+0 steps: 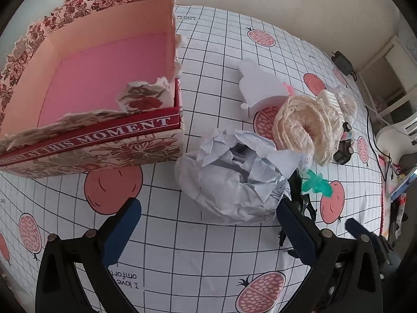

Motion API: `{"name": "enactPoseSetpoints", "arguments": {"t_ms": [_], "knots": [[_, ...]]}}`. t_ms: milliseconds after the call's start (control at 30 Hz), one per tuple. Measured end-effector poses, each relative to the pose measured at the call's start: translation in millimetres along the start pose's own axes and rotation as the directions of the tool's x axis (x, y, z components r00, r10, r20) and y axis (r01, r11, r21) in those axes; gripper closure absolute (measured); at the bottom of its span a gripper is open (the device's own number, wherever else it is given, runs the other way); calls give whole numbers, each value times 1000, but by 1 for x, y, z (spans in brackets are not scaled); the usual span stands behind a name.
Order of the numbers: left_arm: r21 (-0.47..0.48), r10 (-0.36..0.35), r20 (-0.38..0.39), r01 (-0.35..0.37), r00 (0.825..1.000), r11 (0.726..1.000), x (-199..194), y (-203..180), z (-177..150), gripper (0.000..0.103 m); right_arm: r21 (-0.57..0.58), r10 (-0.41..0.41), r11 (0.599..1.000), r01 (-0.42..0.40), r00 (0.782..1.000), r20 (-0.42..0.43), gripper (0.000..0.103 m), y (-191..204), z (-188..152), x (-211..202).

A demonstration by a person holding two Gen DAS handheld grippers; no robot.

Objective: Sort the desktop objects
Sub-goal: 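Grasp the crumpled paper ball with left tool while right grasps the black action figure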

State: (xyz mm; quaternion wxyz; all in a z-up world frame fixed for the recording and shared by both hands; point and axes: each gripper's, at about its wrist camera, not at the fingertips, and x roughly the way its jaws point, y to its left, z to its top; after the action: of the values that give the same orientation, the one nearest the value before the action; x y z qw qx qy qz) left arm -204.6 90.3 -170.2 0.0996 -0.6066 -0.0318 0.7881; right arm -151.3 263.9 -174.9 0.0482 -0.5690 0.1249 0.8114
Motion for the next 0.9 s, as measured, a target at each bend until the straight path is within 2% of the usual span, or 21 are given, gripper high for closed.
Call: {"name": "enactPoseSetpoints", "arguments": {"t_ms": [333, 567, 767, 900], "knots": [[-14, -11, 4, 11, 1000, 1000, 8, -11, 10, 0, -38, -38, 999, 38, 999, 10, 0, 14, -1, 18], [-27, -22, 12, 22, 1000, 999, 7, -15, 9, 0, -42, -22, 999, 24, 999, 31, 0, 17, 0, 24], [-22, -18, 14, 18, 1000, 1000, 14, -18, 14, 0, -40, -28, 999, 30, 998, 50, 8, 18, 1, 27], [-39, -24, 20, 25, 1000, 999, 17, -19, 16, 0, -59, -30, 998, 34, 997, 66, 18, 17, 1, 27]]}}
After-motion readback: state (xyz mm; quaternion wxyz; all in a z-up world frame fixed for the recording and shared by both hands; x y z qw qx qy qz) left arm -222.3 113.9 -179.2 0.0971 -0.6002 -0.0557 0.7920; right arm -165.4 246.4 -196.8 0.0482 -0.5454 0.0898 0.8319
